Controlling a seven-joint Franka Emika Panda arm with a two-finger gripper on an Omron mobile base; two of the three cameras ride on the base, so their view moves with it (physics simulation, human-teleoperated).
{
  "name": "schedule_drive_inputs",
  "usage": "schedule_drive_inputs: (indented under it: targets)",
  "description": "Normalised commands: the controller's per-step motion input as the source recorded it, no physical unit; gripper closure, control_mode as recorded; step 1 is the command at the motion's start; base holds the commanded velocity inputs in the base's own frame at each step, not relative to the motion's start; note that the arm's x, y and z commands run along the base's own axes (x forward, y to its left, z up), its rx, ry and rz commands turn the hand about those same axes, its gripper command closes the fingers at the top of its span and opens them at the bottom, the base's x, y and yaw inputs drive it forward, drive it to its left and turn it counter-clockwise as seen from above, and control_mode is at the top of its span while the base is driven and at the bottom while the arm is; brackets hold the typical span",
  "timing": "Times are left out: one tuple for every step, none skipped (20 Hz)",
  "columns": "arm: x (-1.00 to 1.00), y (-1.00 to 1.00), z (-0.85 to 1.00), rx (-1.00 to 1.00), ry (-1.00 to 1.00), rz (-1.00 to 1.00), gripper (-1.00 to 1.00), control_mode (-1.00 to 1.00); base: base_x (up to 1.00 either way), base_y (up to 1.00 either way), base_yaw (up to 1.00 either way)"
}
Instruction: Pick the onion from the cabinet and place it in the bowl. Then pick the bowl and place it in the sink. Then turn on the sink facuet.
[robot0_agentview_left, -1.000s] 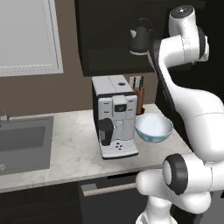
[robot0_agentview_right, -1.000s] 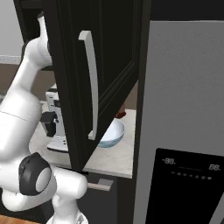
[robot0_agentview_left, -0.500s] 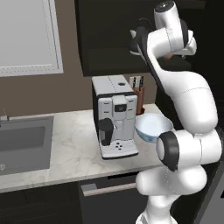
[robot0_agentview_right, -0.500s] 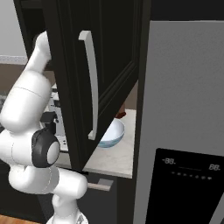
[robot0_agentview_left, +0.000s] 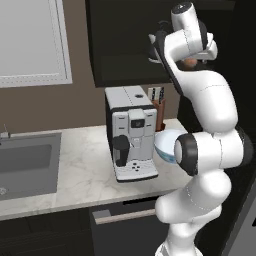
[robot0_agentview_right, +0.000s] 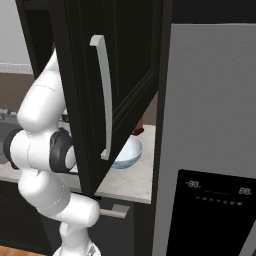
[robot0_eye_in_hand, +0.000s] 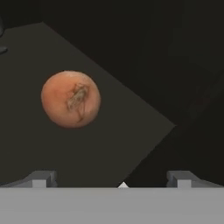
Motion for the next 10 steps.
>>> schedule_drive_inputs:
  targets:
    - [0.41, -0.31, -0.18, 0.00, 0.00, 0.03, -1.00, -1.00, 0.00, 0.00, 0.00]
    - [0.40, -0.34, -0.18, 0.00, 0.00, 0.04, -1.00, -1.00, 0.00, 0.00, 0.00]
    - [0.39, -0.35, -0.16, 0.00, 0.00, 0.06, -1.00, -1.00, 0.00, 0.00, 0.00]
    - [0.39, -0.24, -0.15, 0.00, 0.00, 0.06, -1.00, -1.00, 0.00, 0.00, 0.00]
    - [0.38, -0.20, -0.16, 0.00, 0.00, 0.07, -1.00, -1.00, 0.00, 0.00, 0.00]
    - [0.37, -0.16, -0.14, 0.00, 0.00, 0.07, -1.00, -1.00, 0.00, 0.00, 0.00]
    - [0.36, -0.11, -0.12, 0.00, 0.00, 0.06, -1.00, -1.00, 0.00, 0.00, 0.00]
    - [0.41, -0.09, -0.09, 0.00, 0.00, 0.06, -1.00, -1.00, 0.00, 0.00, 0.00]
    - [0.42, -0.04, -0.07, 0.00, 0.00, 0.06, -1.00, -1.00, 0.00, 0.00, 0.00]
    - [0.42, 0.00, -0.07, 0.00, 0.00, 0.06, -1.00, -1.00, 0.00, 0.00, 0.00]
